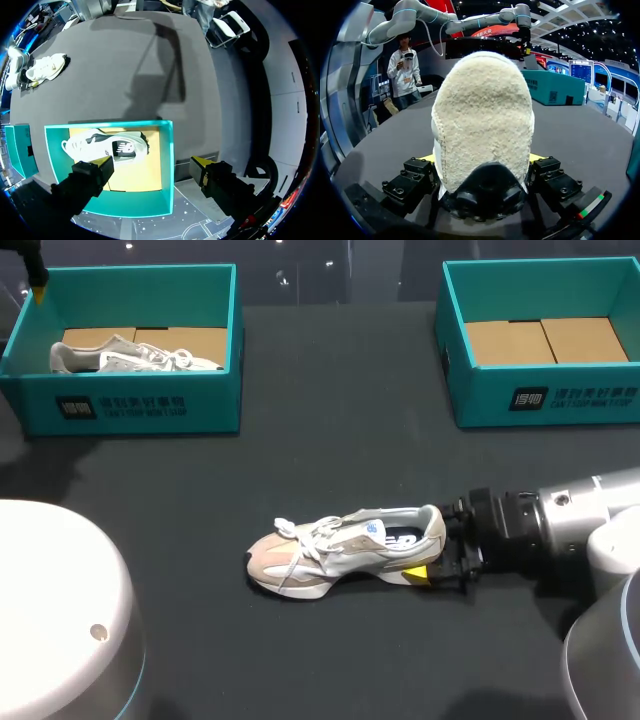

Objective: Take the shoe out of the shoebox, open the shoe tongue, remove and reinsert the insole, then place the shoe into the shoebox

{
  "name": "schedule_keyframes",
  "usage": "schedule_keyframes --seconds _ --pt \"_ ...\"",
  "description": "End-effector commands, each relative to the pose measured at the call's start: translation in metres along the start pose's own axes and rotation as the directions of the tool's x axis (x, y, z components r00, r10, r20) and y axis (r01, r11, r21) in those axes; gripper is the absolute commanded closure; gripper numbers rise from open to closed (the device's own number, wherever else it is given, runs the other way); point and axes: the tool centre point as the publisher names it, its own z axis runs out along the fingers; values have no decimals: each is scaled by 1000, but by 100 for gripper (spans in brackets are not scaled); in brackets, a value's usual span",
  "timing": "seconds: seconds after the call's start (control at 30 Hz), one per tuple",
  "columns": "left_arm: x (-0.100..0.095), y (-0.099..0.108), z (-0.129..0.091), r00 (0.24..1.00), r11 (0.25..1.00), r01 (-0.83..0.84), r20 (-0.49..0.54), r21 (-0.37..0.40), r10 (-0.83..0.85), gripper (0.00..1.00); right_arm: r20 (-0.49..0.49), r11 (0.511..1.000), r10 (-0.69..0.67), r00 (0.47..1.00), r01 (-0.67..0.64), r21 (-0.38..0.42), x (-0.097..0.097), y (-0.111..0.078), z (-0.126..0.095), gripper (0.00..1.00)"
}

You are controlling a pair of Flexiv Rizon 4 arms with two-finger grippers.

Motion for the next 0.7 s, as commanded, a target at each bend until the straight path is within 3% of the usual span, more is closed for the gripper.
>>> schedule_keyframes --seconds 0.03,0.5,0.6,0.7 --pt "0 -2 0 1000 1000 -1 -2 -3 1 0 5 1000 3 1000 -3 -2 -1 0 2 100" --pt "0 -2 0 1000 1000 -1 -2 -3 1 0 5 1000 3 1000 -3 -2 -1 0 2 100" --pt "-7 -25 -9 996 997 83 44 -2 -82 0 5 1000 3 1000 -3 -2 -1 0 2 100" --pt "-19 -46 -11 960 960 280 -11 13 -280 0 5 1000 3 1000 -3 -2 -1 0 2 100"
